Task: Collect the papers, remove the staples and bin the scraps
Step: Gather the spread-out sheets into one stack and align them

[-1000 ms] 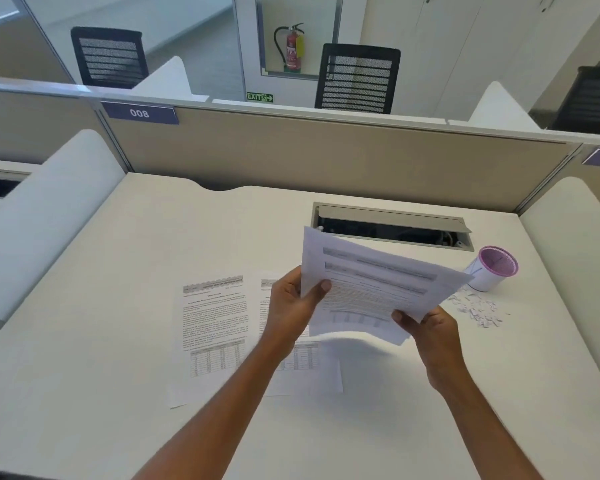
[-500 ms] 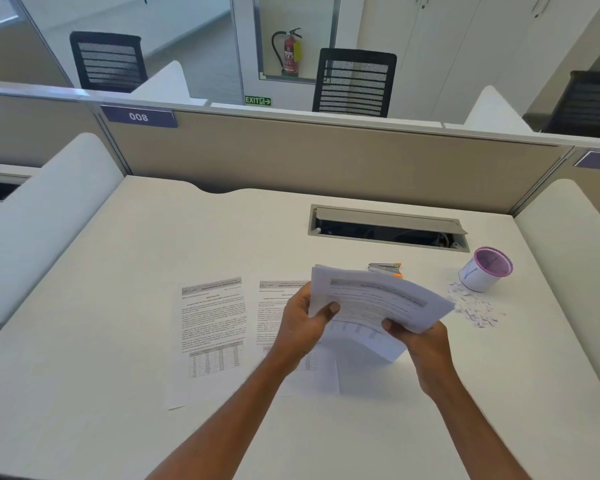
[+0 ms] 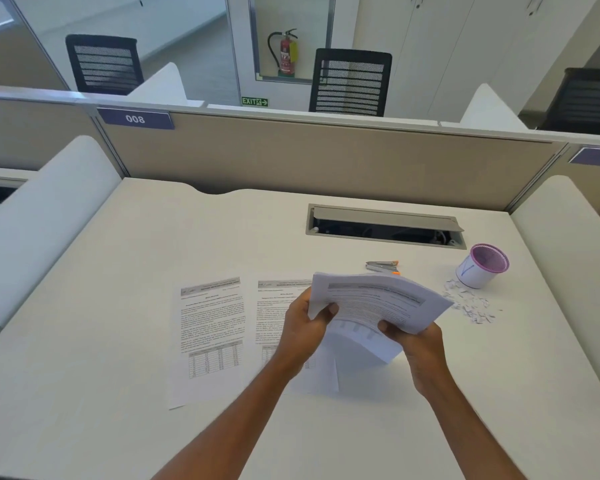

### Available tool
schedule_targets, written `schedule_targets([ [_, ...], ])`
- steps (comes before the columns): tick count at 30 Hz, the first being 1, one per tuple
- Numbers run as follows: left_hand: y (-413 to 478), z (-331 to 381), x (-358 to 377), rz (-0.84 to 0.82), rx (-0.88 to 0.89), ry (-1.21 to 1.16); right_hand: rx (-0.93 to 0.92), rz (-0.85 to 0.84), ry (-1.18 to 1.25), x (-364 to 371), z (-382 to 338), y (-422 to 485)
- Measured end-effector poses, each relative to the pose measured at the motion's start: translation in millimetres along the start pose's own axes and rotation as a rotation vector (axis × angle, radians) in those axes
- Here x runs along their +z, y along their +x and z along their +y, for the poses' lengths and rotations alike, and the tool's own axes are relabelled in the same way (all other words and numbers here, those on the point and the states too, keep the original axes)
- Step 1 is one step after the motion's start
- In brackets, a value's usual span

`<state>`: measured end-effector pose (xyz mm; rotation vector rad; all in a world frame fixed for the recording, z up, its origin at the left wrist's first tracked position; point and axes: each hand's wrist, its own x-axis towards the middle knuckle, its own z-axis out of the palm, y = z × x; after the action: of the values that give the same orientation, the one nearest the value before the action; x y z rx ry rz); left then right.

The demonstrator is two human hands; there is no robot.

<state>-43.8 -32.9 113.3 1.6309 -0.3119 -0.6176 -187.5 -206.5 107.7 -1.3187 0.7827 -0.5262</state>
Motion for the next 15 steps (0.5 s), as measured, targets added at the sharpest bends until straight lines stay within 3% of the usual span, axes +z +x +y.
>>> schedule_targets([
  [15, 0.4, -2.5, 2.0, 0.033, -0.020, -0.059, 0.046, -0.010, 0.004, 5.3, 12.0, 9.4],
])
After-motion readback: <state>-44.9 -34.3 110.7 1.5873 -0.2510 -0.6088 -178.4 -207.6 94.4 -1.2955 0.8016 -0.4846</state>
